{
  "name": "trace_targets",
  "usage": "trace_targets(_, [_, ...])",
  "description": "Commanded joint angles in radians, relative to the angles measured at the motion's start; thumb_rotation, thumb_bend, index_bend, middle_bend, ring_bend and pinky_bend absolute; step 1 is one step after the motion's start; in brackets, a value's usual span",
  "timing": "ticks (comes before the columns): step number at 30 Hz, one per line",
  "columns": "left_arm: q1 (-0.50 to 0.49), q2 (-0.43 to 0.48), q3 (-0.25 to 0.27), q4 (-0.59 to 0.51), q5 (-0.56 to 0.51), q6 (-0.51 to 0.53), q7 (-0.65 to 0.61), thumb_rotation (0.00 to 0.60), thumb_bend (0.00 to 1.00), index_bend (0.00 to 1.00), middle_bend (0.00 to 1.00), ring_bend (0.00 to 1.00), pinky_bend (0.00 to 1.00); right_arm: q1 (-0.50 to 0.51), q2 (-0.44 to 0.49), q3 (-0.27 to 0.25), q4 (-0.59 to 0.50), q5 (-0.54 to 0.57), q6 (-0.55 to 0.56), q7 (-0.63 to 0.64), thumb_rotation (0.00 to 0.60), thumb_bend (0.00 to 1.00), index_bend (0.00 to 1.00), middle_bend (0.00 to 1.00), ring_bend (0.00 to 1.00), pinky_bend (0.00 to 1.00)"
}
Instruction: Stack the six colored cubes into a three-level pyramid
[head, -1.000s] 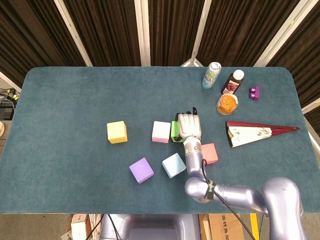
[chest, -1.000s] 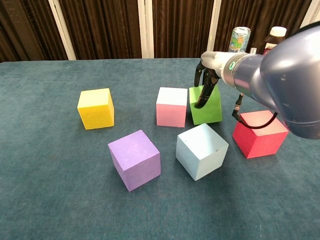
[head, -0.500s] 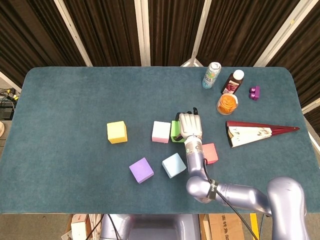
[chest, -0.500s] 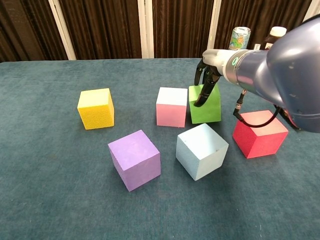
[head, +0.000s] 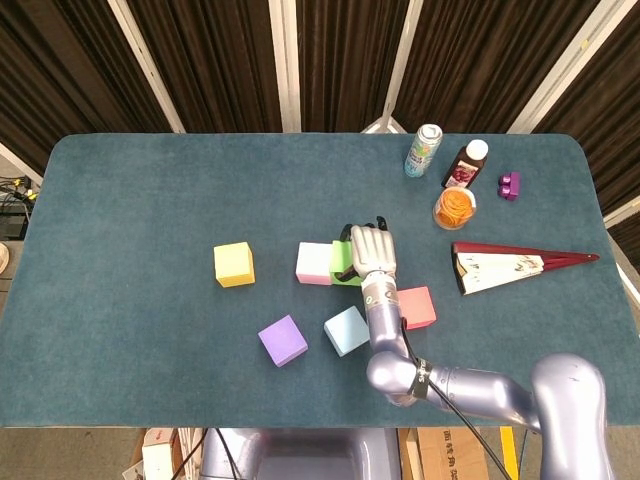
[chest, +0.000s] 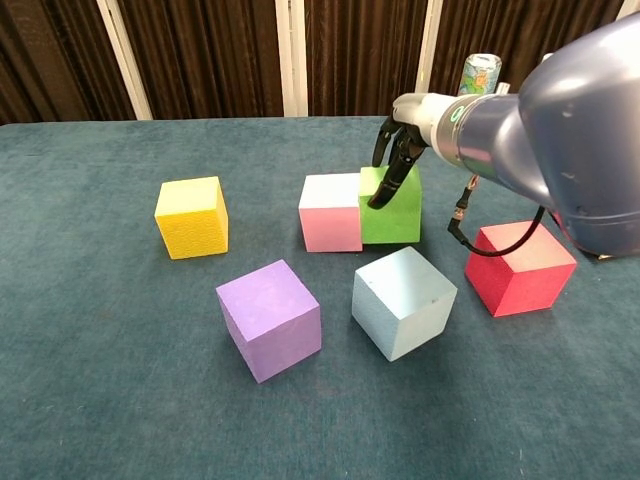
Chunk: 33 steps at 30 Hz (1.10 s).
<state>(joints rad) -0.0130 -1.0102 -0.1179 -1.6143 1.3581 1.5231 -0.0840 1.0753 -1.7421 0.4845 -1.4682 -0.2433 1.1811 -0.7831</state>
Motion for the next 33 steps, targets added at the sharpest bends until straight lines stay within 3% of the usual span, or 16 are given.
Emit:
trace_targets(1, [-0.001, 0.0, -0.001, 0.001, -0.002, -0.002, -0.002, 0.6, 0.38, 0.04, 0.0, 0.0, 0.0, 0.001, -0.003, -0.001, 0.009, -0.003, 0.001, 0.004, 0.6, 0.23, 0.43, 0.47, 0.25, 0.0])
trace_targets(7, [-0.005, 0.0, -0.003, 0.002, -0.008, -0.009, 0.002, 0.6, 0.38, 0.04, 0.0, 0.0, 0.0, -0.022, 0.008, -0.011, -0.006, -0.047, 0.01, 0.041, 0.6, 0.23, 0.43, 0.47, 0.25, 0.0])
trace_targets(18, [-0.001, -0.001, -0.003, -0.007, -0.012, -0.002, 0.008, 0.6, 0.38, 0.05, 0.0, 0.0, 0.0, -0.103, 0.088, -0.048, -0.145, -0.115, 0.037, 0.104, 0.6, 0.23, 0.43, 0.47, 0.25, 0.0])
trace_targets(33, [0.011, 0.009, -0.02, -0.01, -0.042, 0.011, -0.018, 0.6, 0.38, 0.05, 0.0, 0.0, 0.0, -0.162, 0.054, -0.084, -0.097, -0.227, 0.012, 0.246, 0.6, 0.23, 0.43, 0.47, 0.25, 0.0])
